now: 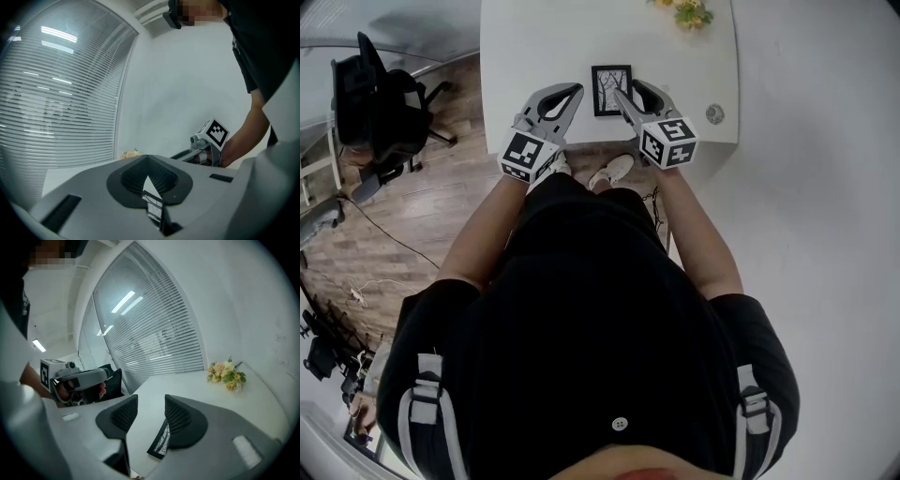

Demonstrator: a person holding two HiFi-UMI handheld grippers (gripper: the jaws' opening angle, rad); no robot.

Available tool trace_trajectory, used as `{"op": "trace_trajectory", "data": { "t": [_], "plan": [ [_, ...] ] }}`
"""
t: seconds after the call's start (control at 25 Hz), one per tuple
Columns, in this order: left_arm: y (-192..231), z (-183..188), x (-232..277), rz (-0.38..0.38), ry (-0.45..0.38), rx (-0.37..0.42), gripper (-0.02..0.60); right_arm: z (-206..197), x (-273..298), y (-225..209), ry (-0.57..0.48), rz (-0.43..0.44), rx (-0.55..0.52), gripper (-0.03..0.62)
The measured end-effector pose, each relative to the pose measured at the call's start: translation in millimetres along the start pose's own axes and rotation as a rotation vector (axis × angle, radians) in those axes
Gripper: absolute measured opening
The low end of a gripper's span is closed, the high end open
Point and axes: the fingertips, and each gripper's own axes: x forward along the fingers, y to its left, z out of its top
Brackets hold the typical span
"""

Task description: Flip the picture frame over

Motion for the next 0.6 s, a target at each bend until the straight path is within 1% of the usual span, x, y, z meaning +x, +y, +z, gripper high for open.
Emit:
{"op": "trace_trajectory", "data": {
  "t": [0.08,0.2,0.4,0.6],
  "plan": [
    [-4,5,-2,-0.015,0.000,0.001,0.005,14,-10,10,-0.033,0.025,-0.013,0.175],
    [-10,11,-5,-0.030,0.028,0.006,0.005,33,-24,26,-0.078,0.061,-0.034,0.175],
    [-26,33,-8,-0.084,-0.035,0.013,0.005,62,-49,52,-0.143,0.093,-0.120,0.136],
    [-37,50,-11,-0.097,-0.057,0.015,0.005,82,-68,67,-0.199,0.107,-0.221,0.080]
  ]
}}
